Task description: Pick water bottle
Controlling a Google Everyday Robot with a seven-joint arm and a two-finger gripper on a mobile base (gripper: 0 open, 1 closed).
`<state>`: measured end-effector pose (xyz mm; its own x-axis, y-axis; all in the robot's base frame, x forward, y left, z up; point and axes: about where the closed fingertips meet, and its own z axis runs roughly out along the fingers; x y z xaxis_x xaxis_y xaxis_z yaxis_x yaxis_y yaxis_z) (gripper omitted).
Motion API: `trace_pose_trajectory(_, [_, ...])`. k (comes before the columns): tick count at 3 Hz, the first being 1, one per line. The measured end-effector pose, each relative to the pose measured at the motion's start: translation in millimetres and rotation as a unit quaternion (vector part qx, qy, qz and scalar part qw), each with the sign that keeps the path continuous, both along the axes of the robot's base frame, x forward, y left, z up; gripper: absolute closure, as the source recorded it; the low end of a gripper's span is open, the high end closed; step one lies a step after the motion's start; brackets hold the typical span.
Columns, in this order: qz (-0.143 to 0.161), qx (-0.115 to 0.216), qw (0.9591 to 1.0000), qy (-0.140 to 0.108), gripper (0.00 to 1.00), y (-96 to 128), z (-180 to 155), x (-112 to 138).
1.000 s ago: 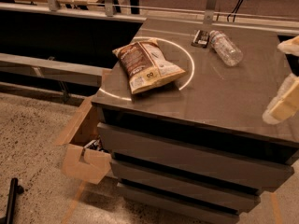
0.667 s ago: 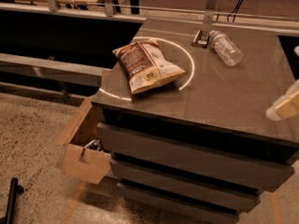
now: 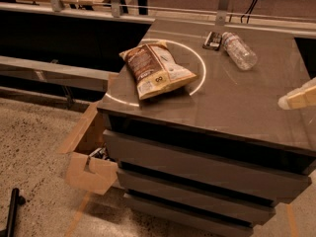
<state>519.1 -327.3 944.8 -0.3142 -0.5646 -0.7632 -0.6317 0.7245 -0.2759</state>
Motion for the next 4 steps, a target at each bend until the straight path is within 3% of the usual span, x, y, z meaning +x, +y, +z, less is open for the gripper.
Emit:
trace_pose_trajectory(1, [-0.007, 0.009, 0.9999, -0.012, 0.00, -3.8, -1.3, 9.7])
trace_pose_trajectory(2, [-0.005, 0.013, 0.9999, -0.007, 0.00, 1.0, -6.2, 8.9])
trace_pose_trajectory(3, [-0.012, 0.035, 0.9992, -0.016, 0.00, 9.4, -20.4, 26.3])
trace_pose_trajectory(4, [-0.018, 0.068, 0.9970, -0.032, 0.00, 28.5, -41.8, 68.7])
